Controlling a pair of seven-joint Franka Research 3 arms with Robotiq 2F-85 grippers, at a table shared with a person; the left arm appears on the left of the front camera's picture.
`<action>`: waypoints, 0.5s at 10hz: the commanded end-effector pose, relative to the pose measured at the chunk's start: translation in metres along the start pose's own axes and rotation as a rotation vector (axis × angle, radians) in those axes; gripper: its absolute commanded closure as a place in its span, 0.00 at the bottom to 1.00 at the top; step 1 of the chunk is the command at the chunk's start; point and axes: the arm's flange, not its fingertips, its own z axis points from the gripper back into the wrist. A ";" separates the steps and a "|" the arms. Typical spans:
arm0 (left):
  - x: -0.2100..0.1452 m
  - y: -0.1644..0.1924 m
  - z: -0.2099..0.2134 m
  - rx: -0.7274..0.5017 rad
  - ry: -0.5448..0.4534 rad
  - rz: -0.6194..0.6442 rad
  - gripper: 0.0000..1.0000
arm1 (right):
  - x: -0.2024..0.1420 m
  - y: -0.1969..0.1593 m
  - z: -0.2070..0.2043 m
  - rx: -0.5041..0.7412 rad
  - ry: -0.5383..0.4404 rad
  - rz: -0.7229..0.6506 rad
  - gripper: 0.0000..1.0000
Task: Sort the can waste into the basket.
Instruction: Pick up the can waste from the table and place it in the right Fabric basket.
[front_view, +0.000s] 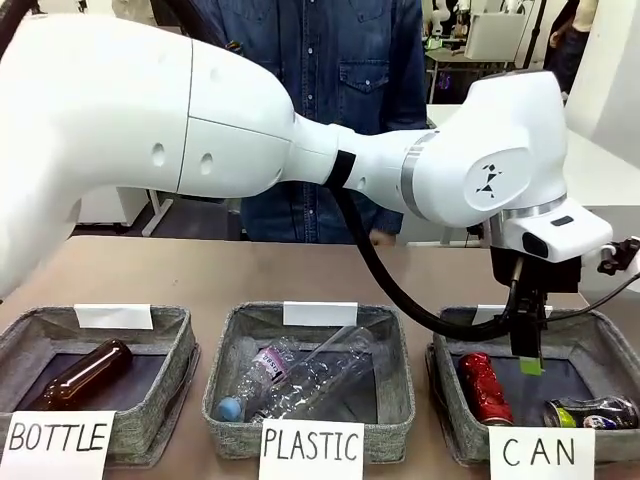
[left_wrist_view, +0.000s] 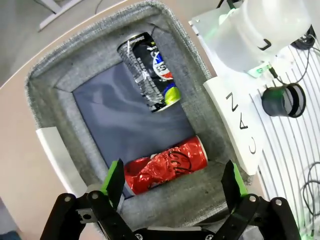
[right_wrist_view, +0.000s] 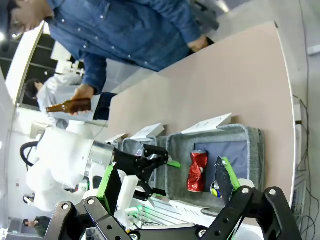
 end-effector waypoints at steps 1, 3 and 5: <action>-0.001 -0.002 0.001 0.011 0.025 0.016 0.00 | 0.000 0.001 -0.002 0.011 -0.015 -0.007 0.00; -0.002 -0.003 0.000 0.002 0.035 0.040 0.00 | 0.000 0.001 -0.002 0.011 -0.015 -0.007 0.00; -0.005 -0.005 -0.001 -0.002 0.042 0.033 0.00 | 0.000 0.001 -0.002 0.011 -0.015 -0.007 0.00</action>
